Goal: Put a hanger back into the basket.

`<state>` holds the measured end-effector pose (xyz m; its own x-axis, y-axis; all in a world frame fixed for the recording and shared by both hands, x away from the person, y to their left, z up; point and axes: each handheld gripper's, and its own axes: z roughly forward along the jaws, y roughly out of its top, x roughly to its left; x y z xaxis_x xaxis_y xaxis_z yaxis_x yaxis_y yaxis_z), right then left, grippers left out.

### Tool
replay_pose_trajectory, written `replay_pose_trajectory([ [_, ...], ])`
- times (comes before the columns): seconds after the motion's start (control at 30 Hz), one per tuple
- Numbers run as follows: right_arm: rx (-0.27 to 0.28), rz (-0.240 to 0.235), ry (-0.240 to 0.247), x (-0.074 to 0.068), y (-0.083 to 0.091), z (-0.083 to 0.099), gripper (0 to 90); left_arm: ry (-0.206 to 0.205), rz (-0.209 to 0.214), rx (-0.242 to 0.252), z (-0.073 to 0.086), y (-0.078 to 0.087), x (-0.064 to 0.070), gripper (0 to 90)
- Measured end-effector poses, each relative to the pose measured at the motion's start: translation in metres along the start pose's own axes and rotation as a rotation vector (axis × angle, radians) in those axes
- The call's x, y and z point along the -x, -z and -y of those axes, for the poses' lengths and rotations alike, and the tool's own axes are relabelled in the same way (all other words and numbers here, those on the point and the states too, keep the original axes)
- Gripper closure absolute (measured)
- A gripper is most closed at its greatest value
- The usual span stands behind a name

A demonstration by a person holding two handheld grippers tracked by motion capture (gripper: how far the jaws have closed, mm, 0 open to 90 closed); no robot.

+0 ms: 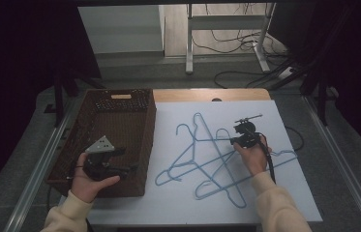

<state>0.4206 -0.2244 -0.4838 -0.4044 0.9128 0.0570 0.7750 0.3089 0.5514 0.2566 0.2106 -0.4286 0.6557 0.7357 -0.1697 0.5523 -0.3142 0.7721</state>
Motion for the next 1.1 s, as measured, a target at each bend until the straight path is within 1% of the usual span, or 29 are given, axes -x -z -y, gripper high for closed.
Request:
replay_pose_trajectory([
  [0.03, 0.017, -0.001, -0.002, 0.000, 0.004, 0.000, 86.0, 0.000, 0.000, 0.000, 0.000, 0.000, 0.001, 20.1],
  [0.07, 0.017, -0.001, -0.002, 0.000, 0.004, 0.000, 86.0, 0.000, 0.000, 0.000, 0.000, 0.000, 0.001, 20.1],
  [0.1, 0.065, -0.026, -0.021, -0.001, 0.012, 0.003, 86.0, -0.005, 0.002, 0.002, -0.001, 0.000, 0.002, 20.1],
  [0.13, 0.065, -0.026, -0.021, -0.001, 0.012, 0.003, 86.0, -0.006, 0.003, 0.001, -0.001, 0.000, 0.003, 20.1],
  [0.17, 0.098, -0.051, -0.043, -0.001, 0.019, 0.005, 85.9, -0.010, 0.004, 0.003, -0.002, -0.001, 0.005, 20.2],
  [0.2, 0.098, -0.051, -0.043, -0.001, 0.019, 0.005, 85.9, -0.013, 0.006, 0.003, -0.003, -0.001, 0.007, 20.2],
  [0.23, 0.129, -0.059, -0.053, -0.001, 0.028, 0.007, 85.9, -0.029, 0.018, 0.000, -0.005, -0.004, 0.012, 20.2],
  [0.3, 0.141, -0.062, -0.057, -0.002, 0.033, 0.007, 85.9, -0.042, 0.026, -0.006, -0.007, -0.007, 0.017, 20.2],
  [0.37, 0.153, -0.075, -0.065, -0.001, 0.039, 0.009, 85.9, -0.059, 0.037, -0.010, -0.011, -0.011, 0.023, 20.2],
  [0.4, 0.153, -0.075, -0.065, -0.001, 0.039, 0.009, 85.9, -0.059, 0.037, -0.010, -0.011, -0.011, 0.023, 20.2],
  [0.43, 0.163, -0.077, -0.069, -0.001, 0.043, 0.011, 85.9, -0.068, 0.042, -0.014, -0.014, -0.015, 0.028, 20.2],
  [0.47, 0.163, -0.077, -0.069, -0.001, 0.043, 0.011, 85.9, -0.068, 0.042, -0.014, -0.014, -0.015, 0.028, 20.2],
  [0.63, 0.180, -0.089, -0.079, -0.001, 0.051, 0.014, 85.9, -0.096, 0.062, -0.041, -0.025, -0.031, 0.042, 20.3],
  [0.67, 0.180, -0.089, -0.079, -0.001, 0.051, 0.014, 85.9, -0.096, 0.062, -0.041, -0.025, -0.031, 0.042, 20.3],
  [0.7, 0.186, -0.094, -0.083, -0.001, 0.052, 0.015, 85.8, -0.106, 0.072, -0.050, -0.030, -0.037, 0.047, 20.3],
  [0.87, 0.196, -0.109, -0.089, -0.004, 0.054, 0.017, 85.8, -0.111, 0.097, -0.063, -0.038, -0.051, 0.058, 20.1],
  [0.97, 0.205, -0.116, -0.085, -0.007, 0.057, 0.018, 85.8, -0.113, 0.116, -0.079, -0.043, -0.062, 0.065, 19.9],
  [1.0, 0.209, -0.114, -0.083, -0.008, 0.058, 0.018, 85.8, -0.113, 0.116, -0.079, -0.043, -0.062, 0.065, 20.0],
  [1.03, 0.212, -0.115, -0.079, -0.010, 0.059, 0.019, 85.8, -0.120, 0.127, -0.093, -0.045, -0.069, 0.069, 20.0],
  [1.07, 0.213, -0.116, -0.078, -0.010, 0.059, 0.019, 85.8, -0.120, 0.127, -0.093, -0.045, -0.069, 0.069, 20.0],
  [1.1, 0.213, -0.120, -0.074, -0.012, 0.060, 0.020, 85.7, -0.120, 0.133, -0.099, -0.046, -0.073, 0.071, 20.1],
])
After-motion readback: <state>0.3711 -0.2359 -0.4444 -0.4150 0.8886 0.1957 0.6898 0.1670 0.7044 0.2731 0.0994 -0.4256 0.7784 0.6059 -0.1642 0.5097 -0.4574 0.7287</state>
